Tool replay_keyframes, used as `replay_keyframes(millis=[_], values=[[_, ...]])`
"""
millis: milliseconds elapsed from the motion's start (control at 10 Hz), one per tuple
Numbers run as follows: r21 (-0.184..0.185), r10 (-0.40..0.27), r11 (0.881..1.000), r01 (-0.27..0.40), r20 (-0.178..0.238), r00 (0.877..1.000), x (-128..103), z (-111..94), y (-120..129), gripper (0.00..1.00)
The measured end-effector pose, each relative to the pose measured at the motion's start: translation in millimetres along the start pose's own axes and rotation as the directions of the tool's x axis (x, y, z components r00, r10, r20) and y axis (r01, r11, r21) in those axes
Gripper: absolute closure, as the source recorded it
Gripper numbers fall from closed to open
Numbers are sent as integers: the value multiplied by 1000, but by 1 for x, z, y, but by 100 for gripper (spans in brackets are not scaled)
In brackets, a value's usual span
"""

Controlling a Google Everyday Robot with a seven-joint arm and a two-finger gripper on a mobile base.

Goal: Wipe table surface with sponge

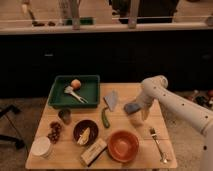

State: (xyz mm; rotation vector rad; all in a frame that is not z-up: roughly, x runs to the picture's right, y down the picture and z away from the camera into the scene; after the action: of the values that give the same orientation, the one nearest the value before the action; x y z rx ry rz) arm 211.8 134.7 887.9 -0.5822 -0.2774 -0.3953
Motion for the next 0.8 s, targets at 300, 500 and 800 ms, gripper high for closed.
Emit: replay_keyframes(millis=[300, 500, 800], values=[[-5, -25, 1000, 25, -1, 1000, 3, 2, -15, 22], [-15, -37, 999, 36, -4, 999, 6, 5, -23, 22], [-39, -39, 998, 39, -9, 999, 12, 14, -31, 22]])
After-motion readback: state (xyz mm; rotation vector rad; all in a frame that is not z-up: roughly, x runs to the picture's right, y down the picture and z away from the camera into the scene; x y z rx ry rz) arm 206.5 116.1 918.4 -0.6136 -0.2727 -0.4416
